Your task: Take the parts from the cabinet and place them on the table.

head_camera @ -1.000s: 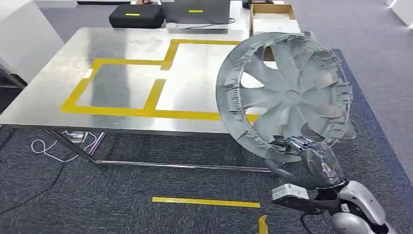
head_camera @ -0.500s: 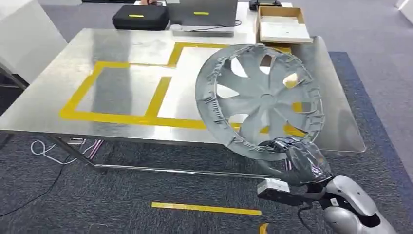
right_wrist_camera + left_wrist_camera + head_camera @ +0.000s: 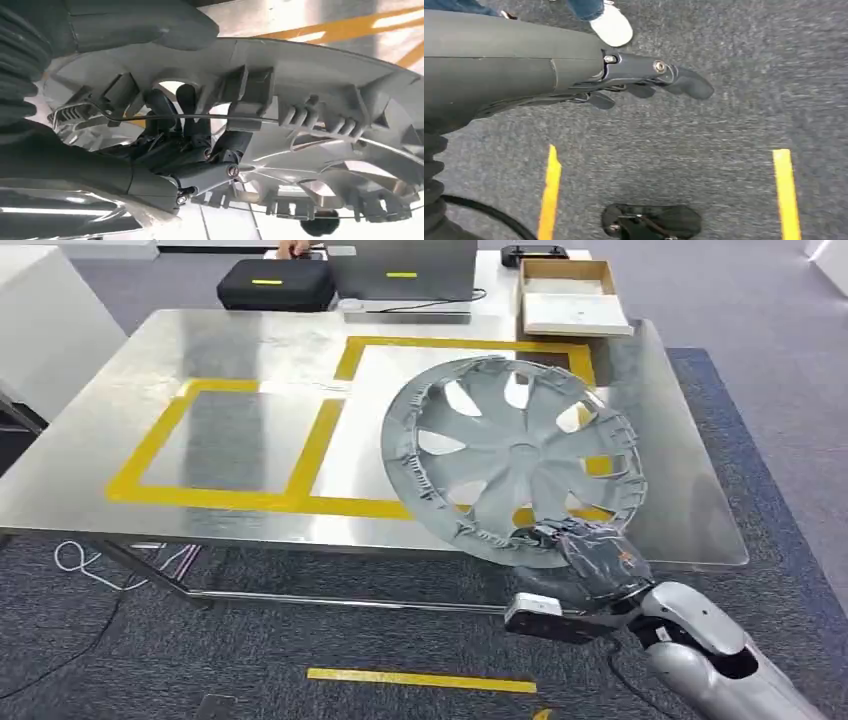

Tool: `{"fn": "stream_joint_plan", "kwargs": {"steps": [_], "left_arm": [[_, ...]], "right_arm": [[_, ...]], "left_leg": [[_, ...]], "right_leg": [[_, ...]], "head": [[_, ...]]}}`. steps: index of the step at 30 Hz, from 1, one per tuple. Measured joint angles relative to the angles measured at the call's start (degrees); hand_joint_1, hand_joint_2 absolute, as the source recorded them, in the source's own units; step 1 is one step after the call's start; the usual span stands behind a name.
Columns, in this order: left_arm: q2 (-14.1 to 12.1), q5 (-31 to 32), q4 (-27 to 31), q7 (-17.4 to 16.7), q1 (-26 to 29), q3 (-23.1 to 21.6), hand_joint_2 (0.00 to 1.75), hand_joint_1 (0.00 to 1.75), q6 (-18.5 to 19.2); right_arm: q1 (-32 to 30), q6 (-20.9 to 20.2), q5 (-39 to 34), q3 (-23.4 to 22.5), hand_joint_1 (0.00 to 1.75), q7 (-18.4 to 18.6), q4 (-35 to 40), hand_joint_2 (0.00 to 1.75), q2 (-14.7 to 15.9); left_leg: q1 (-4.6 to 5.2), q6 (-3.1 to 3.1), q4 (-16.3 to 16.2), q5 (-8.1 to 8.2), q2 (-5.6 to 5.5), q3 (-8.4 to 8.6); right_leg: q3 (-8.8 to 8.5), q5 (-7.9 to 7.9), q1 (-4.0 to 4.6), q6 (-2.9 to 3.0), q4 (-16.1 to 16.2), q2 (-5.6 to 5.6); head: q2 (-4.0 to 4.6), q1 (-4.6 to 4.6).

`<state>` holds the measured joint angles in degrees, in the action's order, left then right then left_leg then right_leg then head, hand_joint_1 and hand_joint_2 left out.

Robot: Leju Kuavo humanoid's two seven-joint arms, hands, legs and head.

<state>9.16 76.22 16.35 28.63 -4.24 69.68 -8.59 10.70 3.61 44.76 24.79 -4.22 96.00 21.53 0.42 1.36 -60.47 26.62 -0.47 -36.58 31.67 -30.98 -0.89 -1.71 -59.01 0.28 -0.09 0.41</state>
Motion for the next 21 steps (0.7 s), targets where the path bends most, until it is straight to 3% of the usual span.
{"fn": "stream_joint_plan", "kwargs": {"steps": [2,4,7,8,9,10,12,13,14,17,18,19,21], "left_arm": [[0.04,0.02,-0.02,-0.09,0.07,-0.22,1.75,0.0,-0.02],[0.07,0.02,-0.04,-0.35,-0.07,-0.59,1.75,0.0,-0.52],[0.13,0.18,-0.04,-0.35,-0.38,-0.98,1.75,0.0,-0.7],[0.15,0.42,-0.07,-0.46,-0.42,-1.09,1.75,0.0,-0.68],[0.2,0.55,-0.09,-0.59,-0.45,-1.18,1.75,0.0,-0.7],[0.24,0.59,-0.15,-0.63,-0.49,-1.38,1.75,0.0,-0.72],[0.37,0.83,-0.17,-0.87,-0.72,-1.73,1.75,0.0,-0.74],[0.37,1.05,-0.17,-1.03,-0.9,-2.01,1.75,0.0,-0.74],[0.39,1.25,-0.2,-1.29,-1.2,-2.3,1.75,0.0,-0.72],[0.48,1.75,-0.24,-1.81,-1.53,-2.95,1.75,0.0,-0.72],[0.44,1.75,-0.24,-1.88,-1.67,-3.14,1.75,0.0,-0.72],[0.44,1.75,-0.24,-1.88,-1.8,-3.37,1.75,0.0,-0.74],[0.44,1.9,-0.35,-1.9,-2.0,-3.82,1.75,0.0,-0.72]], "right_arm": [[0.58,-0.07,-0.02,0.46,1.75,0.02,-0.62,1.75,0.0],[1.12,-0.31,-0.35,1.05,1.75,0.11,-1.16,1.75,-0.02],[2.56,-0.94,-0.37,1.71,1.75,0.26,-2.43,1.75,-0.11],[3.07,-1.25,-0.35,2.06,1.75,0.26,-3.06,1.75,-0.24],[3.59,-1.55,-0.39,2.43,1.75,0.28,-3.72,1.75,-0.39],[4.16,-2.03,-0.7,2.8,1.75,0.33,-4.54,1.75,-0.72],[5.48,-2.58,-1.07,3.5,1.75,0.57,-6.08,1.75,-1.33],[6.38,-2.8,-1.14,3.91,1.75,0.9,-7.22,1.75,-1.77],[7.42,-3.11,-1.18,4.33,1.75,1.38,-8.38,1.75,-2.32],[9.5,-3.35,-1.62,5.11,1.75,2.45,-12.21,1.75,-3.71],[10.15,-3.41,-1.55,5.42,1.75,2.58,-13.13,1.75,-4.15],[10.67,-3.41,-1.62,5.57,1.75,2.69,-13.82,1.75,-4.46],[11.67,-3.41,-2.12,5.94,1.75,3.99,-15.64,1.75,-5.44]], "left_leg": [[-0.21,0.26,0.79,-0.1,-0.1,0.21],[-0.73,0.7,1.7,-0.42,-0.08,1.23],[-0.7,0.93,1.68,-0.24,-0.08,1.25],[-0.69,0.98,1.66,-0.12,-0.08,1.31],[-0.71,0.97,1.66,0.0,-0.08,1.52],[-0.75,0.91,1.66,0.21,-0.09,1.78],[-0.8,0.5,1.56,0.7,-0.22,2.52],[-0.56,0.09,1.5,0.98,-0.28,2.58],[-0.3,-0.18,1.05,1.08,-0.31,2.26],[-0.43,-0.86,1.38,0.82,-0.24,2.29],[-0.47,-1.27,1.08,1.37,-0.21,2.19],[-0.49,-1.63,-0.37,2.43,-0.14,1.85],[-0.69,-2.09,-8.59,6.62,-0.12,-1.91]], "right_leg": [[-0.4,0.04,0.1,-0.8,0.68,-0.21],[0.85,-1.59,0.0,-1.16,-1.41,-0.26],[8.51,-6.32,-0.06,-1.73,-14.73,-0.26],[10.53,-6.2,-0.04,-1.89,-17.31,-0.26],[10.94,-4.44,-0.07,-1.93,-16.65,-0.29],[10.09,-1.76,-0.12,-1.95,-13.73,-0.29],[5.89,4.33,-0.28,-1.77,-3.59,-0.39],[4.5,4.13,-0.17,-1.64,-1.2,-0.42],[3.58,3.69,-0.11,-1.1,0.47,-0.26],[3.89,3.79,0.09,-0.08,-0.1,-0.11],[3.57,3.96,-0.31,0.46,0.32,-0.22],[3.35,3.85,-0.32,0.81,0.33,-0.32],[3.29,3.72,-0.25,1.16,0.32,-0.44]], "head": [[0.0,-0.04],[0.0,0.22],[0.0,0.18],[0.0,0.26],[0.0,0.2],[0.0,0.29],[0.0,0.29],[0.0,0.22],[0.0,0.26],[0.0,0.0],[0.0,0.0],[0.0,-0.31],[0.0,-0.57]]}}
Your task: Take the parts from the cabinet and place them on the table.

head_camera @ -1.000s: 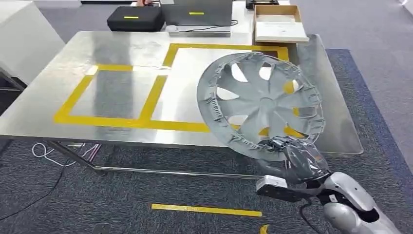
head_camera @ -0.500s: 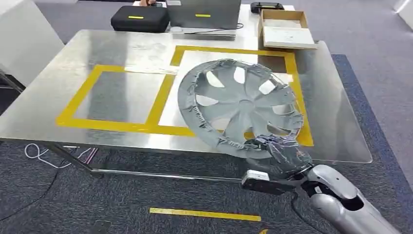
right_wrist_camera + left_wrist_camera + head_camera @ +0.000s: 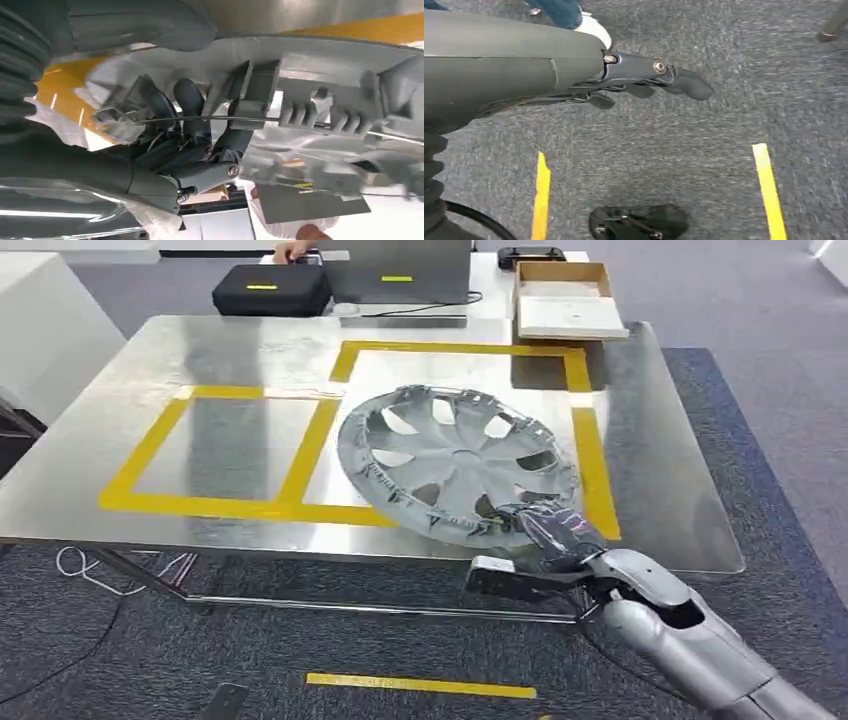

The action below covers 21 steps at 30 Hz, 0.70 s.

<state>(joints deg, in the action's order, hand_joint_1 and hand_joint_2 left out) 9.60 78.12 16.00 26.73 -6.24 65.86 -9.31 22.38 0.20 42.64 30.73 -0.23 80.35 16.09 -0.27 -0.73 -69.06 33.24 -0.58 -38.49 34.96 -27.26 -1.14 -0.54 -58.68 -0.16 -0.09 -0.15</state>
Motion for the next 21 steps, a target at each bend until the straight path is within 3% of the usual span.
{"fn": "stream_joint_plan", "kwargs": {"steps": [1,2,3,4,6,7,8,11,13,14,16,17,18,19,21], "left_arm": [[0.0,0.05,-0.09,0.0,0.01,-0.11,1.75,0.0,0.04],[0.02,0.22,-0.28,0.0,0.04,-0.24,1.75,0.0,0.06],[0.02,0.44,-0.37,-0.09,0.06,-0.44,1.75,0.0,0.09],[0.02,0.52,-0.44,-0.2,-0.02,-0.79,1.75,0.0,0.13],[0.02,0.53,-0.5,-0.61,-0.31,-1.58,1.75,0.0,0.24],[0.02,0.53,-0.5,-0.68,-0.43,-1.77,1.75,0.0,0.26],[0.02,0.57,-0.59,-0.77,-0.62,-1.97,1.75,0.0,0.33],[0.11,0.68,-0.74,-1.31,-0.48,-2.93,1.75,0.0,0.37],[0.15,0.68,-0.76,-1.55,-0.55,-3.21,1.75,0.0,0.35],[0.15,0.68,-0.79,-1.57,-0.65,-3.37,1.75,0.0,0.35],[0.26,0.66,-0.83,-1.62,-0.57,-3.7,1.75,0.0,0.5],[0.22,0.66,-0.9,-1.64,-0.53,-3.91,1.75,0.0,0.81],[0.2,0.61,-1.0,-1.62,-0.53,-4.09,1.75,0.0,1.37],[0.17,0.46,-1.05,-1.44,-0.53,-4.22,1.75,0.0,1.84],[0.17,-0.02,-1.09,-0.87,-0.52,-4.31,1.75,0.0,2.6]], "right_arm": [[0.46,0.07,0.11,0.04,1.75,1.06,-1.08,1.75,-0.51],[0.98,0.18,0.74,0.15,1.75,2.36,-2.45,1.75,-1.12],[1.73,0.24,1.62,0.33,1.75,3.33,-3.66,1.75,-1.58],[2.6,0.33,2.98,0.61,1.75,4.33,-5.05,1.75,-2.14],[4.52,0.42,5.16,1.09,1.75,5.87,-7.82,1.75,-3.44],[5.44,0.42,5.75,1.27,1.75,6.41,-9.11,1.75,-4.01],[6.35,0.42,6.25,1.42,1.75,6.92,-10.4,1.75,-4.44],[8.45,0.42,8.52,2.14,1.75,8.51,-14.12,1.75,-5.77],[9.44,0.41,9.16,2.62,1.75,8.73,-15.72,1.75,-6.08],[9.85,0.44,9.33,2.84,1.75,8.77,-16.36,1.75,-6.19],[10.41,0.46,10.28,3.32,1.75,9.19,-17.85,1.75,-6.43],[10.56,0.48,10.71,3.59,1.75,9.47,-18.61,1.75,-6.69],[10.69,0.48,11.3,3.87,1.75,9.73,-19.35,1.75,-6.89],[10.92,0.46,11.83,4.11,1.75,9.82,-19.97,1.75,-7.09],[11.69,0.46,12.9,4.61,1.75,10.04,-21.19,1.75,-7.31]], "left_leg": [[-0.02,-0.1,-4.37,1.64,0.0,-2.07],[-0.02,-0.16,-7.23,2.29,0.0,-3.45],[-0.03,-0.12,-7.36,1.45,0.01,-3.68],[-0.02,0.03,-5.02,-0.61,0.01,-2.79],[0.0,0.56,5.04,-6.13,0.01,1.57],[0.07,0.87,8.79,-6.85,0.01,3.12],[0.3,0.91,9.9,-6.37,0.02,3.6],[0.4,1.47,9.74,-6.38,-0.04,3.27],[-0.16,2.36,10.57,-6.88,0.03,3.76],[-0.17,2.64,10.57,-6.93,0.02,3.71],[-0.08,2.8,10.55,-6.83,0.02,3.7],[-0.07,2.82,10.52,-6.82,0.02,3.71],[-0.06,2.85,10.51,-6.78,0.0,3.76],[-0.06,2.85,10.5,-6.72,-0.07,3.83],[-0.06,2.67,10.46,-6.45,-0.24,4.13]], "right_leg": [[0.01,-0.01,0.03,0.06,-0.01,0.0],[0.0,-0.01,0.05,0.07,-0.02,0.02],[-0.04,-0.02,0.05,0.08,-0.02,0.08],[-0.06,-0.02,0.06,0.07,-0.02,0.17],[-0.29,-0.07,0.06,-0.01,-0.03,0.28],[-0.3,-0.08,0.06,-0.1,-0.01,0.27],[0.0,-0.11,0.52,-0.46,-0.22,0.37],[-0.06,0.25,0.39,-1.31,0.39,0.34],[0.85,-0.89,0.41,-1.85,-0.63,0.21],[2.04,-2.59,0.41,-1.92,-3.39,0.21],[6.63,-6.66,0.4,-2.11,-13.19,0.21],[8.46,-7.49,0.43,-2.19,-16.68,0.2],[9.06,-6.96,0.43,-2.16,-17.35,0.19],[8.41,-5.21,0.42,-2.09,-15.63,0.19],[3.89,0.31,0.42,-1.73,-5.65,0.17]], "head": [[0.0,0.07],[0.0,0.0],[0.0,0.04],[0.0,-0.02],[0.0,-0.02],[0.0,0.0],[0.0,-0.02],[0.0,0.09],[0.0,0.19],[0.0,0.39],[0.0,0.44],[0.0,0.5],[0.0,0.46],[0.0,0.5],[0.0,0.5]]}}
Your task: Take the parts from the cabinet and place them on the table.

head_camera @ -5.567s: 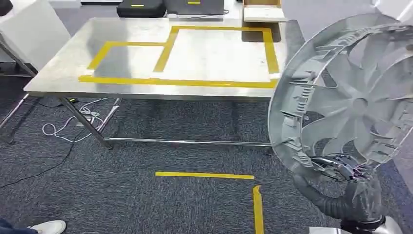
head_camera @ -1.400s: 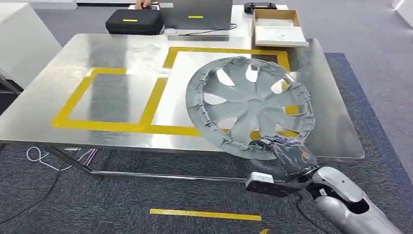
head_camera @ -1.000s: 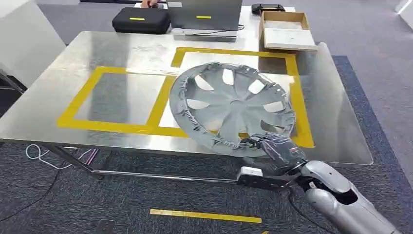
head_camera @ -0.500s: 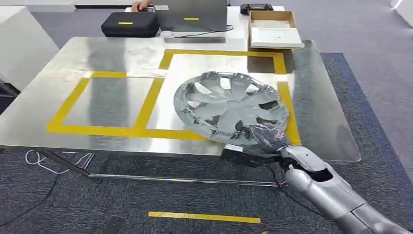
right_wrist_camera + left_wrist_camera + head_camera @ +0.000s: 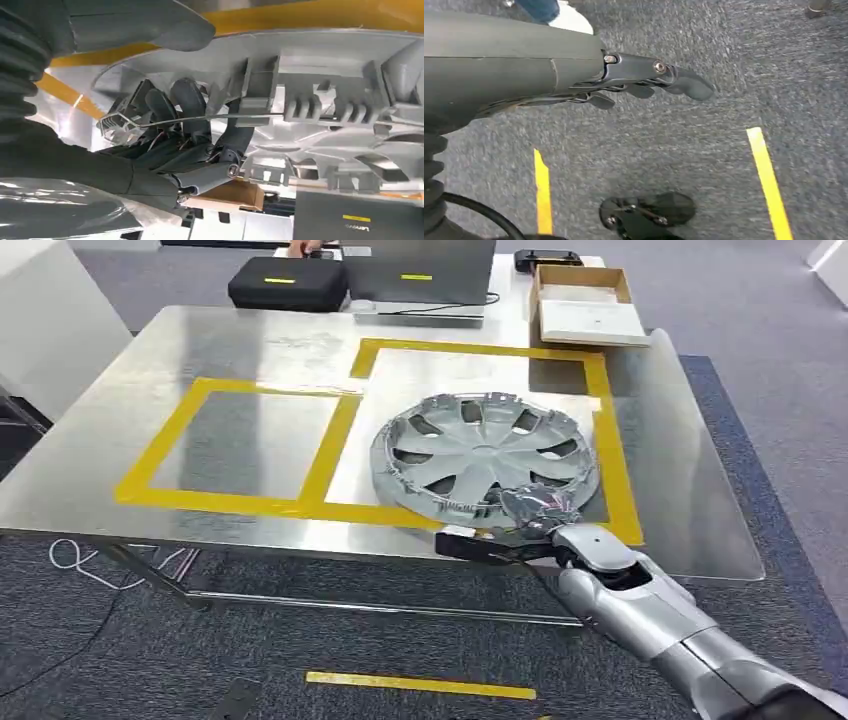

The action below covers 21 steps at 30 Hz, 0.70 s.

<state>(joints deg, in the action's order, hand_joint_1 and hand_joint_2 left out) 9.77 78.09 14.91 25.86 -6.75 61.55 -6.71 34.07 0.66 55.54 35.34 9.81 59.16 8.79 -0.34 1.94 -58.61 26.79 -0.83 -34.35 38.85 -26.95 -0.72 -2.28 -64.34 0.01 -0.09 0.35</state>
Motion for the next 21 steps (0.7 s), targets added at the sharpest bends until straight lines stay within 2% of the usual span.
{"fn": "stream_joint_plan", "kwargs": {"steps": [1,2,4,5,7,8,10,11,12,13,14,16,17,18,21], "left_arm": [[0.02,-0.13,-0.02,0.33,0.03,-0.04,1.75,0.0,0.17],[0.0,-0.17,-0.04,0.44,0.0,-0.07,1.75,0.0,0.33],[-0.07,-0.37,-0.11,0.55,-0.02,-0.07,1.75,0.0,0.9],[-0.07,-0.61,-0.13,0.74,0.11,-0.07,1.75,0.0,1.16],[-0.37,-0.94,-0.15,1.2,0.27,-0.15,1.75,0.0,1.2],[-0.39,-1.29,-0.15,1.51,0.3,-0.22,1.75,0.0,1.09],[-0.55,-1.92,-0.17,1.66,0.33,-0.26,1.75,0.0,1.07],[-0.55,-2.08,-0.17,1.66,0.44,-0.26,1.75,0.0,1.0],[-0.59,-2.34,-0.17,1.66,0.61,-0.26,0.0,0.0,0.85],[-0.59,-2.6,-0.17,1.55,0.77,-0.26,0.0,0.0,0.48],[-0.61,-3.23,-0.17,1.01,0.81,-0.22,0.0,0.0,-0.46],[-0.66,-3.82,-0.17,0.33,0.79,-0.2,0.0,0.0,-1.42],[-0.7,-4.02,-0.17,0.13,0.8,-0.2,0.0,0.0,-1.77],[-0.7,-4.11,-0.17,0.09,0.83,-0.2,0.0,0.0,-2.01],[-0.72,-4.39,-0.17,0.04,1.2,-0.2,0.0,0.0,-2.54]], "right_arm": [[0.46,0.0,0.26,0.13,1.75,0.13,-0.48,1.75,-0.17],[1.01,0.02,0.37,0.26,1.75,0.17,-1.0,1.75,-0.33],[1.22,0.15,0.57,0.48,1.75,0.17,-1.33,1.75,-0.83],[1.17,0.15,0.68,0.52,0.0,0.11,-1.59,0.0,-0.83],[1.34,0.15,0.89,0.5,0.0,0.0,-2.01,0.0,-0.83],[1.56,0.31,0.96,0.46,0.0,-0.29,-2.01,0.0,-0.83],[1.85,0.31,0.76,0.33,0.0,-0.48,-2.01,0.0,-0.74],[1.8,0.28,0.57,0.17,0.0,-0.5,-2.03,0.0,-0.61],[1.7,0.24,0.19,-0.05,0.0,-0.59,-2.05,0.0,-0.44],[1.63,0.24,-0.22,-0.22,0.0,-0.68,-2.03,0.0,-0.26],[1.57,0.33,-1.27,-0.81,0.0,-0.92,-2.01,0.0,-0.06],[1.22,0.63,-4.04,-2.4,0.0,-1.74,-1.14,0.0,0.31],[0.81,0.96,-5.33,-3.21,0.0,-2.08,-0.35,0.0,0.44],[0.6,1.09,-6.13,-3.92,0.0,-2.34,0.33,0.0,0.68],[-0.68,1.42,-7.68,-5.14,0.0,-2.82,2.28,0.0,1.25]], "left_leg": [[0.0,-0.3,-0.03,0.2,-0.01,0.16],[0.41,-0.57,-0.1,0.27,0.0,-0.19],[0.36,-0.93,-0.39,0.22,0.06,-0.41],[0.3,-1.1,-0.2,0.27,0.07,-0.33],[0.21,-1.86,-0.59,0.87,0.13,-0.47],[0.2,-2.27,-2.53,2.2,0.19,-1.02],[-0.05,-2.71,-10.79,6.26,0.21,-4.61],[-0.06,-2.81,-14.88,7.72,0.21,-6.53],[-0.07,-2.85,-17.4,8.13,0.22,-7.87],[-0.11,-2.81,-17.1,7.1,0.23,-7.9],[-0.15,-2.68,-14.47,4.88,0.24,-6.9],[-0.16,-2.24,-4.78,-0.47,0.25,-2.68],[-0.06,-1.98,-1.89,-0.41,0.22,-1.03],[0.13,-1.87,-0.64,-0.21,0.23,-0.66],[0.26,-1.23,-0.74,0.0,0.26,-0.88]], "right_leg": [[-2.0,1.13,0.03,0.19,4.67,-0.07],[-3.26,0.34,0.36,0.24,5.32,-0.09],[-3.18,0.15,0.31,0.58,5.81,0.16],[-3.17,-0.05,0.42,0.86,5.73,0.16],[-3.47,0.21,-0.05,1.51,6.02,0.13],[-3.65,0.07,-0.09,1.82,6.02,0.14],[-3.98,-0.12,-0.06,2.15,6.02,0.12],[-4.07,-0.21,-0.05,2.27,6.01,0.1],[-4.14,-0.26,-0.05,2.29,6.0,0.11],[-4.22,-0.3,-0.05,2.29,6.0,0.16],[-4.31,-0.37,-0.05,2.22,5.99,0.25],[-4.72,-0.6,-0.05,1.91,5.96,0.35],[-4.8,-0.75,0.07,1.64,5.97,0.39],[-4.58,-0.83,0.33,1.39,5.76,0.53],[-4.68,-0.66,0.18,0.46,6.17,0.46]], "head": [[0.0,-0.02],[0.0,-0.02],[0.0,-0.22],[0.0,-0.13],[0.0,-0.11],[0.0,-0.55],[0.0,-0.59],[0.0,-0.63],[0.0,-0.63],[0.0,-0.61],[0.0,-0.66],[0.0,-0.63],[0.0,-0.57],[0.0,-0.59],[0.0,-0.55]]}}
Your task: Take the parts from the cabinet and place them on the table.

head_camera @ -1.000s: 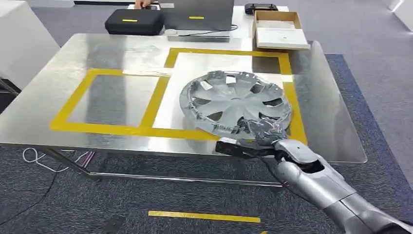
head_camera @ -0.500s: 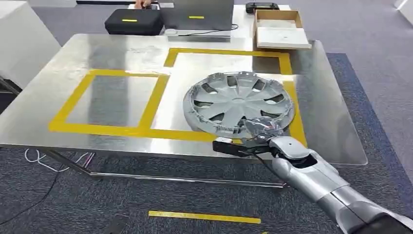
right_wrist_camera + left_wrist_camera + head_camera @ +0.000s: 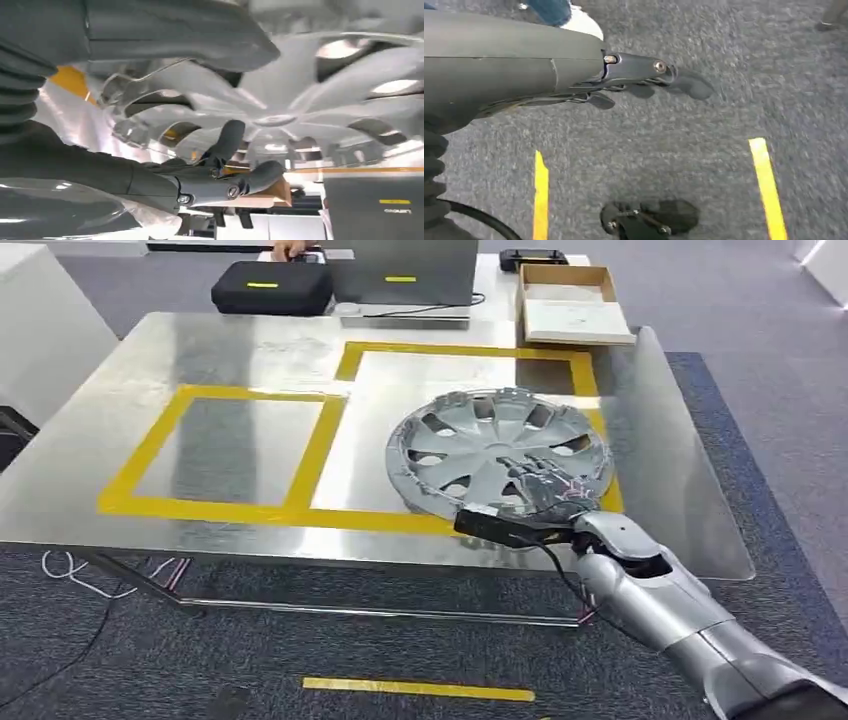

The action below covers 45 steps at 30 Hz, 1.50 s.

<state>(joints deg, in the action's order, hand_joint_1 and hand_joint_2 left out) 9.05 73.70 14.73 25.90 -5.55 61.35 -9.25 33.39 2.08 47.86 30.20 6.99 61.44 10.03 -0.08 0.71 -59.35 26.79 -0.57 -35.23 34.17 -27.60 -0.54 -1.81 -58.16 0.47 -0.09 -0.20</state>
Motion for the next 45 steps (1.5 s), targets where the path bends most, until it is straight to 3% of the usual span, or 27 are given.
{"fn": "stream_joint_plan", "kwargs": {"steps": [2,5,6,7,8,10,11,12,15,17,20,21,22,24,26,27,30,31,33,35,36,37,39,41,42,43,45], "left_arm": [[-0.07,-0.55,0.0,0.15,0.17,0.07,0.0,0.0,-0.54],[-0.11,-1.29,0.0,0.02,0.4,0.31,0.0,0.0,-1.16],[-0.11,-1.79,0.0,-0.2,0.61,0.39,0.0,0.0,-1.46],[-0.11,-2.07,0.0,-0.33,0.89,0.5,0.0,0.0,-1.75],[-0.11,-2.29,0.0,-0.43,1.12,0.57,0.0,0.0,-1.96],[-0.11,-2.29,0.0,-0.48,1.27,0.72,0.0,0.0,-2.05],[-0.07,-2.29,0.0,-0.48,1.25,0.74,0.0,0.0,-2.05],[-0.07,-2.36,0.0,-0.52,1.18,0.77,0.0,0.0,-2.08],[-0.07,-3.32,0.0,-0.9,1.41,1.23,0.0,0.0,-2.56],[-0.2,-4.13,0.0,-1.33,1.65,1.88,0.0,0.0,-3.63],[-0.13,-4.87,0.0,-1.88,1.99,2.6,0.0,0.0,-6.12],[-0.04,-5.22,0.0,-1.88,2.04,3.0,0.0,0.0,-6.69],[0.13,-5.55,0.0,-1.9,2.16,3.32,0.0,0.0,-7.3],[0.28,-6.56,0.0,-1.77,2.28,3.85,0.0,0.0,-8.17],[0.35,-7.1,0.0,-1.64,2.12,4.59,0.0,0.0,-8.63],[0.37,-7.15,0.0,-1.64,1.96,4.74,0.0,0.0,-8.7],[0.72,-7.8,0.0,-1.62,1.88,5.31,0.0,0.0,-9.31],[0.77,-7.98,0.0,-1.62,1.92,5.57,0.0,0.0,-9.42],[0.85,-8.39,0.0,-1.62,1.75,6.08,0.0,0.0,-9.84],[0.98,-8.61,0.0,-1.62,1.8,6.27,0.0,0.0,-9.97],[1.12,-8.81,0.0,-1.62,1.86,6.42,0.0,0.0,-10.1],[1.16,-8.87,0.0,-1.62,1.87,6.56,0.0,0.0,-10.14],[1.22,-8.94,0.0,-1.62,1.9,6.84,0.0,0.0,-10.21],[1.31,-8.94,0.0,-1.62,1.88,7.13,0.0,0.0,-10.29],[1.33,-8.94,0.02,-1.62,1.89,7.15,0.0,0.0,-10.34],[1.38,-8.96,0.02,-1.62,1.89,7.19,0.0,0.0,-10.38],[1.38,-9.0,0.0,-1.62,1.95,7.41,0.0,0.0,-10.47]], "right_arm": [[-1.29,1.57,-2.09,-1.39,0.0,-0.74,2.59,0.0,0.83],[-3.42,3.24,-5.29,-3.21,0.0,-1.62,6.25,0.0,1.36],[-4.83,3.98,-6.45,-3.98,0.0,-2.12,7.87,0.0,1.6],[-6.09,4.65,-7.27,-4.78,0.0,-2.42,9.6,0.0,1.9],[-7.09,5.07,-7.69,-5.46,0.0,-2.66,11.14,0.0,2.03],[-7.84,5.46,-7.95,-6.44,0.0,-2.84,13.37,0.0,2.36],[-7.96,5.55,-8.06,-6.88,0.0,-2.93,14.33,0.0,2.47],[-8.05,5.62,-8.19,-7.17,0.0,-2.93,15.04,0.0,2.51],[-10.29,7.74,-9.75,-8.35,0.0,-4.59,17.84,0.0,2.58],[-12.14,10.15,-11.41,-9.62,0.0,-6.1,21.51,0.0,2.89],[-15.57,13.33,-14.84,-11.87,0.0,-8.37,28.0,0.0,3.17],[-17.18,14.25,-15.69,-12.61,0.0,-9.09,29.82,0.0,3.52],[-18.82,15.27,-16.78,-13.54,0.0,-10.01,31.92,0.0,3.87],[-21.34,17.02,-18.88,-15.38,0.0,-11.54,35.66,0.0,4.33],[-22.35,17.66,-20.08,-17.0,0.0,-12.0,39.18,0.0,4.63],[-22.76,17.68,-20.3,-17.46,0.0,-12.0,40.33,0.0,4.81],[-24.45,18.25,-20.69,-18.79,0.0,-12.15,43.16,0.0,5.66],[-25.22,18.67,-20.87,-19.04,0.0,-12.37,44.11,0.0,5.73],[-26.88,19.37,-21.02,-19.96,0.0,-12.81,45.68,0.0,6.36],[-28.37,20.13,-21.11,-20.68,0.0,-13.18,46.77,0.0,6.73],[-29.26,20.37,-21.13,-20.87,0.0,-13.31,47.25,0.0,6.78],[-30.16,20.57,-21.11,-21.07,0.0,-13.44,47.64,0.0,6.8],[-31.3,20.76,-21.04,-21.44,0.0,-13.53,48.28,0.0,6.82],[-31.65,21.16,-20.76,-21.66,0.0,-13.75,49.09,0.0,6.88],[-31.73,21.33,-20.5,-21.72,0.0,-13.88,49.46,0.0,6.97],[-31.95,21.48,-20.39,-21.81,0.0,-13.99,49.9,0.0,7.1],[-32.72,21.86,-20.28,-22.1,0.0,-14.01,50.29,0.0,7.17]], "left_leg": [[-0.45,0.82,0.77,-0.43,0.07,0.53],[-0.41,1.35,0.77,-0.36,0.08,0.5],[-0.41,1.37,0.76,-0.35,0.07,0.52],[-0.41,1.39,0.76,-0.33,0.04,0.57],[-0.41,1.39,0.74,-0.3,0.01,0.61],[-0.41,1.18,0.72,-0.16,0.02,0.82],[-0.36,0.99,0.71,-0.05,0.03,0.86],[0.06,0.65,0.36,0.12,0.03,0.6],[-0.12,0.01,0.63,-0.17,0.04,0.77],[-0.11,-0.68,-0.35,1.0,0.05,0.49],[-0.46,-1.45,-12.45,7.97,0.11,-4.28],[-0.46,-1.52,-15.9,9.38,0.11,-5.59],[-0.47,-1.55,-16.87,9.4,0.11,-5.83],[-0.47,-1.26,-11.79,5.9,0.11,-2.93],[-0.45,-0.59,-1.39,1.35,0.11,2.42],[-0.16,-0.46,0.3,2.03,0.07,3.38],[0.09,0.1,0.4,1.52,0.0,2.93],[-0.01,0.69,0.92,1.06,0.03,2.91],[-0.28,1.6,1.64,0.0,0.21,2.56],[-0.18,2.01,1.61,-0.68,0.25,1.55],[-0.09,2.02,1.58,-1.14,0.3,0.9],[-0.06,2.0,1.49,-1.6,0.3,0.25],[-0.06,1.83,1.42,-2.44,0.32,-0.92],[-0.08,1.43,1.21,-3.28,0.31,-1.91],[0.13,1.06,0.97,-3.62,0.3,-2.22],[0.26,0.78,0.86,-4.07,0.3,-2.49],[0.18,0.26,1.13,-5.18,0.31,-2.48]], "right_leg": [[1.0,-1.55,-0.11,-0.55,-1.44,-0.06],[6.8,-7.41,-0.11,-0.9,-14.07,-0.09],[8.61,-8.29,-0.1,-0.99,-17.6,-0.09],[8.95,-7.63,-0.11,-0.95,-17.88,-0.1],[7.96,-5.73,-0.11,-0.9,-15.55,-0.11],[3.04,-0.58,-0.11,-0.6,-5.42,-0.22],[0.88,0.34,-0.1,-0.44,-0.89,-0.4],[-0.43,-0.27,0.18,-0.33,0.36,-0.3],[-0.23,-0.15,0.35,0.3,0.06,-0.25],[-0.57,0.22,-0.18,0.91,0.5,-0.46],[-0.59,0.28,-0.2,1.4,0.44,-0.57],[-0.58,0.29,-0.18,1.42,0.4,-0.69],[-0.59,0.29,-0.18,1.41,0.37,-0.76],[-0.55,0.29,-0.18,1.4,0.3,-0.72],[-0.58,0.36,-0.18,1.3,0.23,-0.5],[-0.39,0.4,0.23,0.97,0.09,-0.42],[-0.22,1.07,-0.08,-0.06,0.34,-0.39],[-0.22,1.26,-0.04,-0.43,0.4,-0.38],[1.15,-2.26,-0.15,-0.88,-2.01,-0.37],[3.79,-8.07,-0.16,-1.12,-10.42,-0.36],[5.1,-10.16,-0.14,-1.23,-14.68,-0.36],[5.41,-10.7,-0.15,-1.29,-16.87,-0.37],[2.05,-7.89,-0.17,-1.25,-13.43,-0.4],[-4.89,-4.32,-0.21,-1.11,-3.4,-0.45],[-8.16,-5.22,-0.13,-0.96,1.43,-0.45],[-9.21,-5.2,0.01,-0.68,2.82,-0.24],[-7.79,-4.74,0.2,-0.25,2.49,-0.27]], "head": [[0.0,0.17],[0.0,0.22],[0.0,0.31],[0.0,0.26],[0.0,0.31],[0.0,0.26],[0.0,0.29],[0.0,0.28],[0.0,0.13],[0.0,0.06],[0.0,-0.37],[0.0,-0.42],[0.0,-0.35],[0.0,-0.39],[0.0,-0.42],[0.0,-0.37],[0.0,-0.31],[0.0,-0.35],[0.0,-0.17],[0.0,-0.04],[0.0,-0.04],[0.0,-0.07],[0.0,-0.07],[0.0,-0.04],[0.0,-0.02],[0.0,-0.18],[-0.02,0.07]]}}
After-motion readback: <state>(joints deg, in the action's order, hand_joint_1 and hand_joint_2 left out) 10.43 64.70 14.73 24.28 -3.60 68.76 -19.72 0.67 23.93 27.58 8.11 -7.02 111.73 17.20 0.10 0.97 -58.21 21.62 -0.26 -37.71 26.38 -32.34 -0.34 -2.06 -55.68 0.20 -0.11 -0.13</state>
